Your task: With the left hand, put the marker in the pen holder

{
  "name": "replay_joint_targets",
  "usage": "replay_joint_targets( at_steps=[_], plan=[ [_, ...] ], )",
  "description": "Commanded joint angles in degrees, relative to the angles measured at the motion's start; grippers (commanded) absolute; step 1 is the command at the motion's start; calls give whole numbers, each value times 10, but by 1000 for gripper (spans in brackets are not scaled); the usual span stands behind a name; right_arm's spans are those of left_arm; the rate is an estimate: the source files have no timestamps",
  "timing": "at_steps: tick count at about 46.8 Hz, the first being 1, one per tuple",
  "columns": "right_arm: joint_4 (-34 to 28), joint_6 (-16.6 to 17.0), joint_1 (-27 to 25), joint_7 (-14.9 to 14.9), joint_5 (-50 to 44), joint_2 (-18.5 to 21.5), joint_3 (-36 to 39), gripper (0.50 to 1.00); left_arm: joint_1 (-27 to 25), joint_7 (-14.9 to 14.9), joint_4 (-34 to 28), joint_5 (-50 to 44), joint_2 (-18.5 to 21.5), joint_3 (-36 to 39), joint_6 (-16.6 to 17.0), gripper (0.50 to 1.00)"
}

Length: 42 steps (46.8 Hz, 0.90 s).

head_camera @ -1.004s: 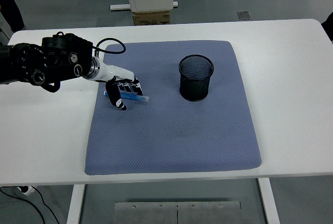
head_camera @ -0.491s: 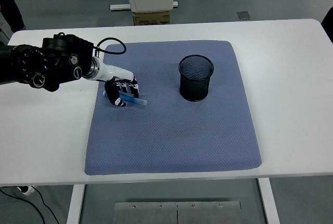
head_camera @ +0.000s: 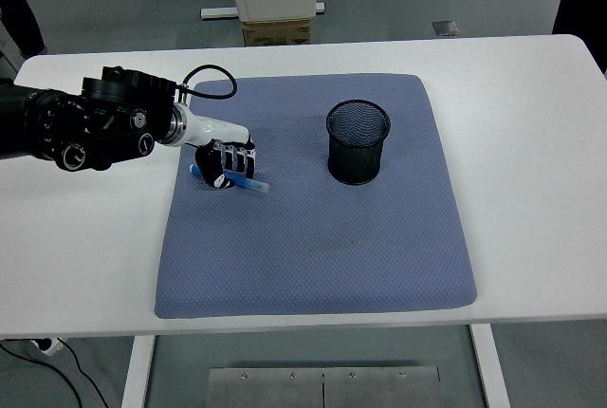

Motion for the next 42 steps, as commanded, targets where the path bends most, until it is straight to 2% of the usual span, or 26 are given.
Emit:
replay_joint_targets(
  at_steps=[1,7,9,17,24,32,38,42],
  plan=[
    [0,0,0,0,0,0,1,1000,-3,-1,-3,1,1,-1,0,677],
    [0,0,0,0,0,0,0,1000,-7,-3,-3,7,2,-1,0,707],
    [0,0,0,0,0,0,0,1000,-9,-4,-3,13,3,-1,0,730],
    [0,0,0,0,0,0,0,1000,-12,-5,-20,44,7,0,2,730],
    [0,0,0,0,0,0,0,1000,-12,-9,-30,67,8,0,18,725],
    [0,0,0,0,0,0,0,1000,-12,-9,-33,83,8,-1,21,719],
    [0,0,0,0,0,0,0,1000,-9,-9,-33,84,5,0,23,663],
    [0,0,0,0,0,0,0,1000,-9,-9,-32,84,5,0,23,651]
  ],
)
